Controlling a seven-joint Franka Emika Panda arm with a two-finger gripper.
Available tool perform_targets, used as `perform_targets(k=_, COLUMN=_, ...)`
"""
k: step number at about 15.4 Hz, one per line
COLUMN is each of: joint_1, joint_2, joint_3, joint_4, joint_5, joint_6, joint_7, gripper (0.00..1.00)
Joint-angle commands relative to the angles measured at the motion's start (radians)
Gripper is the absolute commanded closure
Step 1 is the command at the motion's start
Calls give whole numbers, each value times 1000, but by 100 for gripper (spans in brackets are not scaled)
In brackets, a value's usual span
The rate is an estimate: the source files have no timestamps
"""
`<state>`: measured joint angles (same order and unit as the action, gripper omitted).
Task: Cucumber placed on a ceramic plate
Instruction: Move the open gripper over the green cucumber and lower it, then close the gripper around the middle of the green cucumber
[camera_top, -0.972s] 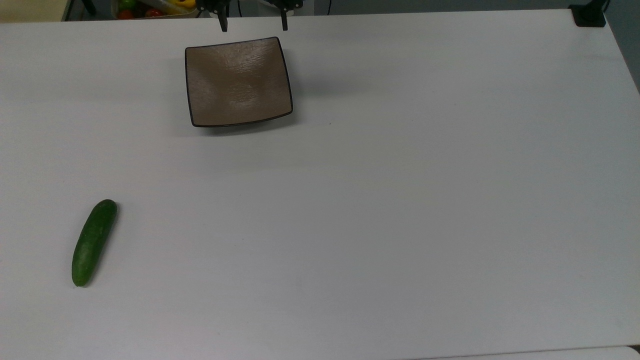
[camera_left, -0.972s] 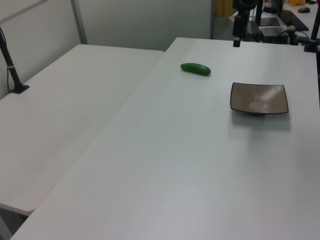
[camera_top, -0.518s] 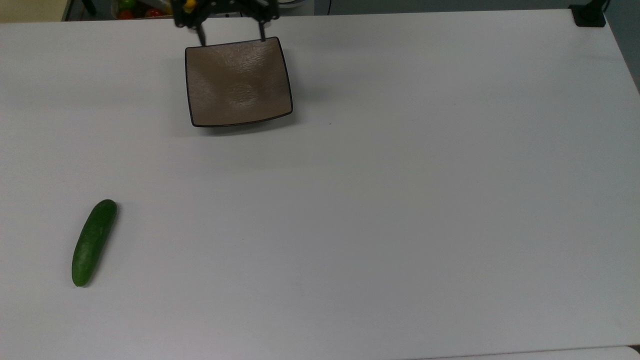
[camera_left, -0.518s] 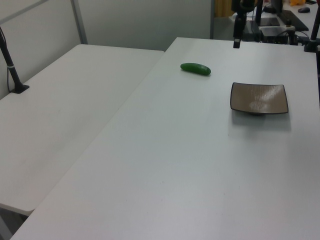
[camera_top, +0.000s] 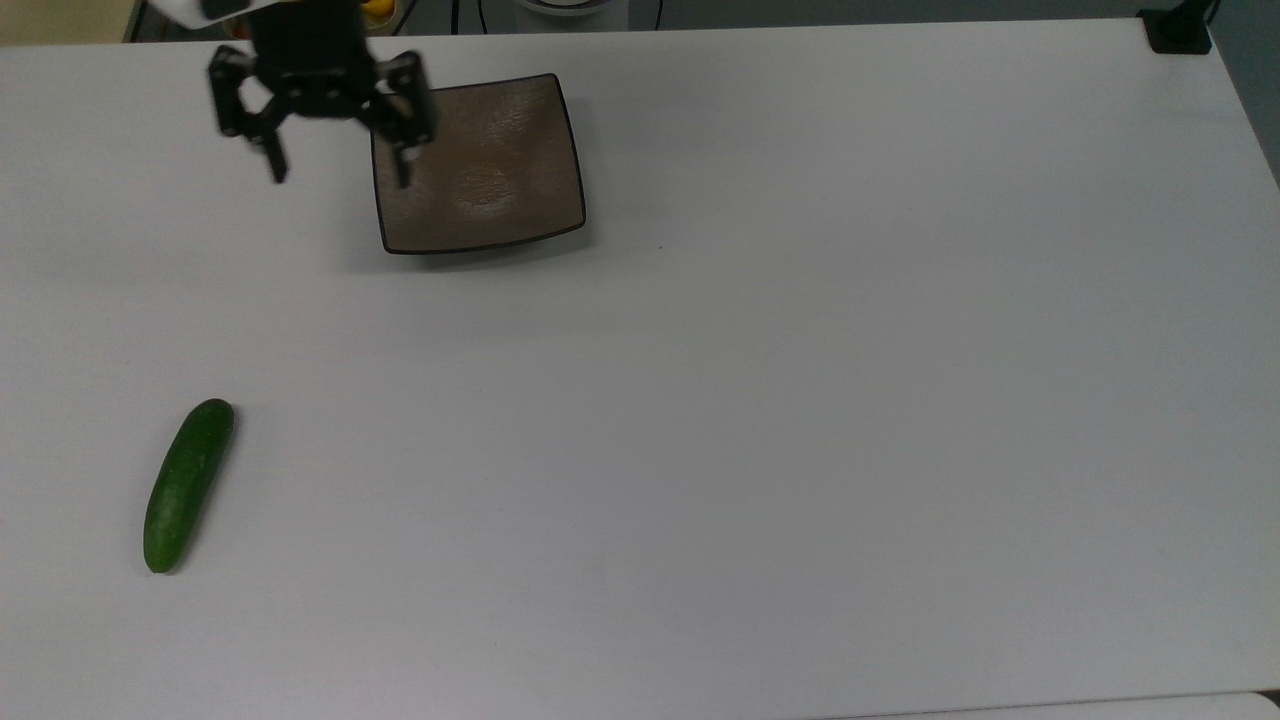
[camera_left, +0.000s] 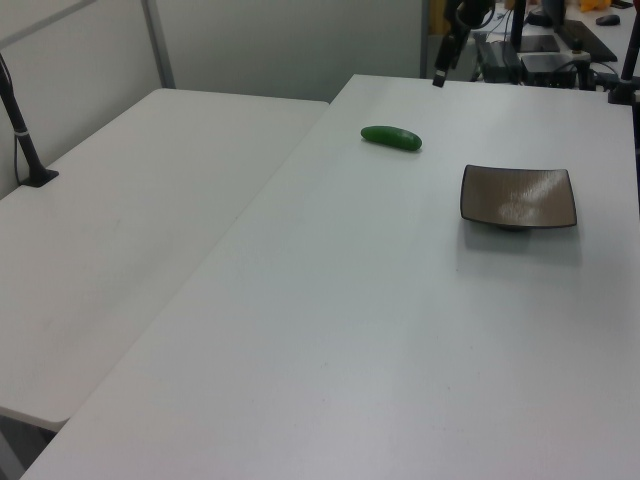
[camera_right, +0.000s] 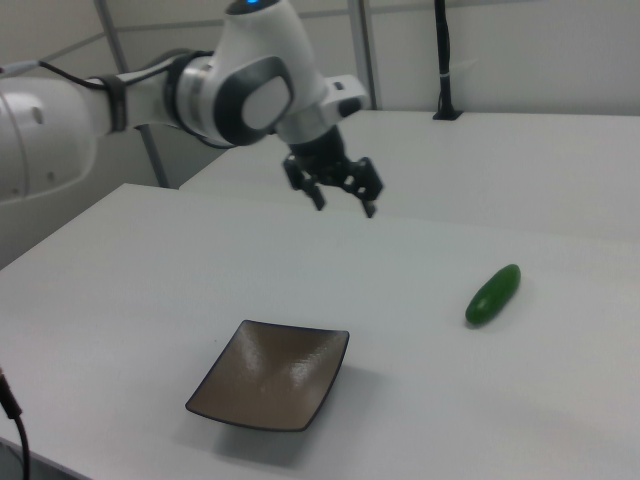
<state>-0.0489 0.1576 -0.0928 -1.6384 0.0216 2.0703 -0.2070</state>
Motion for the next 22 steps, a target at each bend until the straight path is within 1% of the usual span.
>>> perform_targets(k=1, joint_1=-18, joint_2=166, joint_3=-48, joint_4=194, joint_5=0, joint_6=24, joint_7=9, gripper=0)
perform_targets(k=4, joint_1=-45, joint_2=288, joint_3=-51, joint_4=331, joint_5=-2, joint_6=43, joint_7=55, gripper=0)
perform_targets(k=6, joint_1=-72, joint_2=351, joint_3=-50, joint_4=380, joint_5=-2, joint_6=109, joint_7=102, gripper=0)
perform_targets(k=7, joint_1=-84, joint_2=387, joint_3=-48, joint_4=396, joint_5=-2, joint_6=170, joint_7=116, gripper=0)
perform_targets(k=16, joint_1=-118, joint_2=569, joint_3=-45, joint_4=396, joint_5=-2, joint_6=462, joint_7=121, gripper=0)
perform_targets(k=20, joint_1=-140, joint_2=651, joint_3=-39, joint_4=396, joint_5=0, joint_6=560, joint_7=121, gripper=0)
perform_targets(k=22, joint_1=-143, joint_2=674, joint_3=-38, joint_4=399, joint_5=-2, joint_6=591, joint_7=136, gripper=0)
